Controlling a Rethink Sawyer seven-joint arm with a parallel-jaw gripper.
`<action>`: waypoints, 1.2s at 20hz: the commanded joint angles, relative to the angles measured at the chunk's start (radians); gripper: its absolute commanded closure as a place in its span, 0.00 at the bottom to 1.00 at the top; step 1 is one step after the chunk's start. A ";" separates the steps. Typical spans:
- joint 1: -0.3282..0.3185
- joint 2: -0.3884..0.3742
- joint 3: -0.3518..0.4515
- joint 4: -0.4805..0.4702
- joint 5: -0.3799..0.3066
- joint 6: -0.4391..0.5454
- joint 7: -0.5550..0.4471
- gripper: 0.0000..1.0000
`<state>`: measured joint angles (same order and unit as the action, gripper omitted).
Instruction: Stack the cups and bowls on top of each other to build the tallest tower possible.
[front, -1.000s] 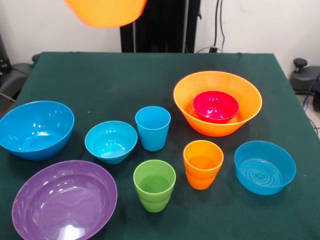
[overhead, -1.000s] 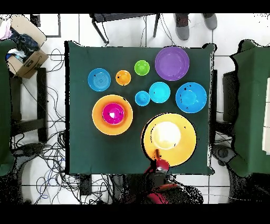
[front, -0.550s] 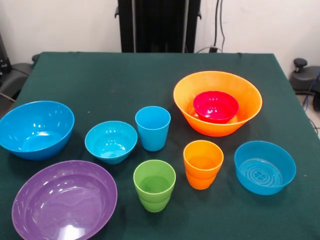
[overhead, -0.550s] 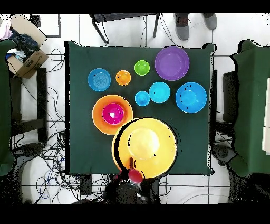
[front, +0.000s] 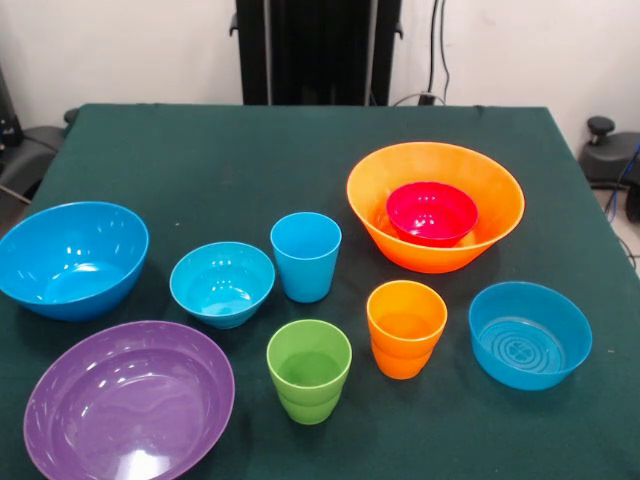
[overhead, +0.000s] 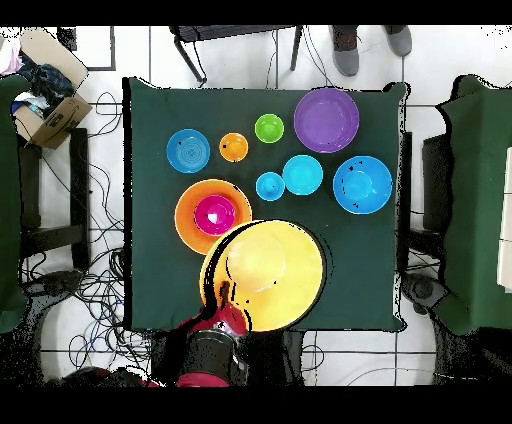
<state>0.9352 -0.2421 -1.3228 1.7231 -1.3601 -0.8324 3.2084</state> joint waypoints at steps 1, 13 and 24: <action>0.001 0.081 0.171 -0.094 0.088 0.199 0.099 1.00; 0.002 0.077 0.252 -0.083 0.155 0.333 0.044 1.00; 0.004 0.118 0.310 -0.098 0.114 0.385 0.121 1.00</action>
<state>0.9397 -0.1715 -1.2172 1.6945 -1.2368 -0.5263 3.2106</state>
